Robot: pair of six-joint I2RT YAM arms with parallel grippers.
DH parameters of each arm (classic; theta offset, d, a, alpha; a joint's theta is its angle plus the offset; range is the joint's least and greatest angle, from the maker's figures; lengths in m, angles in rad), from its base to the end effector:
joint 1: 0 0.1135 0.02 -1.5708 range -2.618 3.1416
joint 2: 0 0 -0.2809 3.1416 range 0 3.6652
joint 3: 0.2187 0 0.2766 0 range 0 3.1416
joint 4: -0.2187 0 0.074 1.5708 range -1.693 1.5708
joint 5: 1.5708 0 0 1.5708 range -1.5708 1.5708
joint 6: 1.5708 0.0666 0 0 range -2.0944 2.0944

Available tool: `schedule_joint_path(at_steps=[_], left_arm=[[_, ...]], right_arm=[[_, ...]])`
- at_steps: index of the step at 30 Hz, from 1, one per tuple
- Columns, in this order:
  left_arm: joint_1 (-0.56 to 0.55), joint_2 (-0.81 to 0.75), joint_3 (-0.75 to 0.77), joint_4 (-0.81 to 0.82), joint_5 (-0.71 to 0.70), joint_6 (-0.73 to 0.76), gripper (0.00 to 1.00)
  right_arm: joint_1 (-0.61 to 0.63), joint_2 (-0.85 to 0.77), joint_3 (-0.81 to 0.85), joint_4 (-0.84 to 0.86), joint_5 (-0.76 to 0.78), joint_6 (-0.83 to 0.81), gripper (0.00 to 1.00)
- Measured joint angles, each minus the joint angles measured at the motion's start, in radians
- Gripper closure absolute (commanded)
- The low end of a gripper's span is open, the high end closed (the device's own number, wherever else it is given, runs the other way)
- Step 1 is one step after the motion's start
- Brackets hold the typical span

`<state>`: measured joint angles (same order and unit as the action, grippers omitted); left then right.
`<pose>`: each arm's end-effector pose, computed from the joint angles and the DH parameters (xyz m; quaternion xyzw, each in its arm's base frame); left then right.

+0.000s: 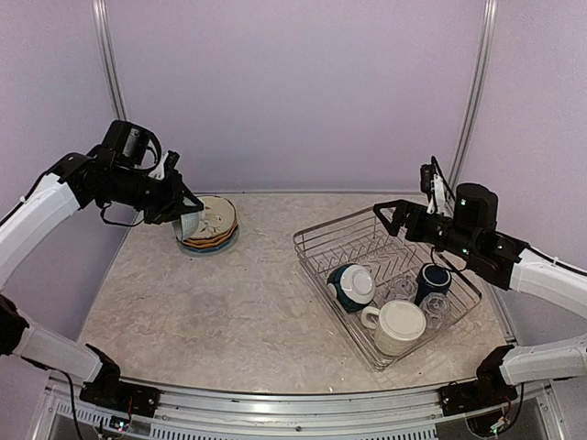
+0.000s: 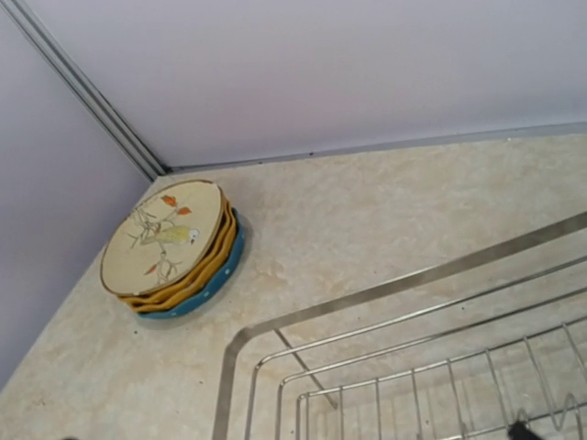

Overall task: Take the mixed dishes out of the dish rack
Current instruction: Place the bowl at the center of the board.

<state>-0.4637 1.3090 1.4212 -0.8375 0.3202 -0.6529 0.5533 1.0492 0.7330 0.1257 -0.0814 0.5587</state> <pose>0.2693 -0.1581 0.3837 -0.0199 0.9025 -0.3379 0.2665 0.2466 0.1587 0.3035 -0.0238 0.7706 0.3624 0.5237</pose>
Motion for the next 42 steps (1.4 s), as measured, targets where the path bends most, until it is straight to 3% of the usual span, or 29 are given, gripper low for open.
schedule_joint_path(at_steps=[6,11,18,24,33,42], left_arm=[[0.216,0.027,-0.094,-0.214,-0.136,0.095,1.0],[0.343,0.198,-0.089,-0.296,-0.206,0.16,1.0],[0.359,0.481,0.005,-0.292,-0.246,0.199,1.0],[0.359,0.609,0.052,-0.279,-0.275,0.213,0.99],[0.359,0.625,0.052,-0.275,-0.291,0.239,0.57],[0.356,0.602,0.049,-0.248,-0.254,0.245,0.38]], right_arm=[[0.0,0.021,0.034,-0.032,0.001,-0.024,0.0],[0.0,0.023,0.043,-0.056,0.003,-0.038,0.0],[0.0,0.019,0.043,-0.098,0.014,-0.045,0.0],[0.0,-0.001,0.043,-0.132,0.037,-0.05,0.0],[0.0,0.043,0.075,-0.157,0.029,-0.067,0.0],[0.033,0.088,0.14,-0.279,0.035,-0.114,0.0]])
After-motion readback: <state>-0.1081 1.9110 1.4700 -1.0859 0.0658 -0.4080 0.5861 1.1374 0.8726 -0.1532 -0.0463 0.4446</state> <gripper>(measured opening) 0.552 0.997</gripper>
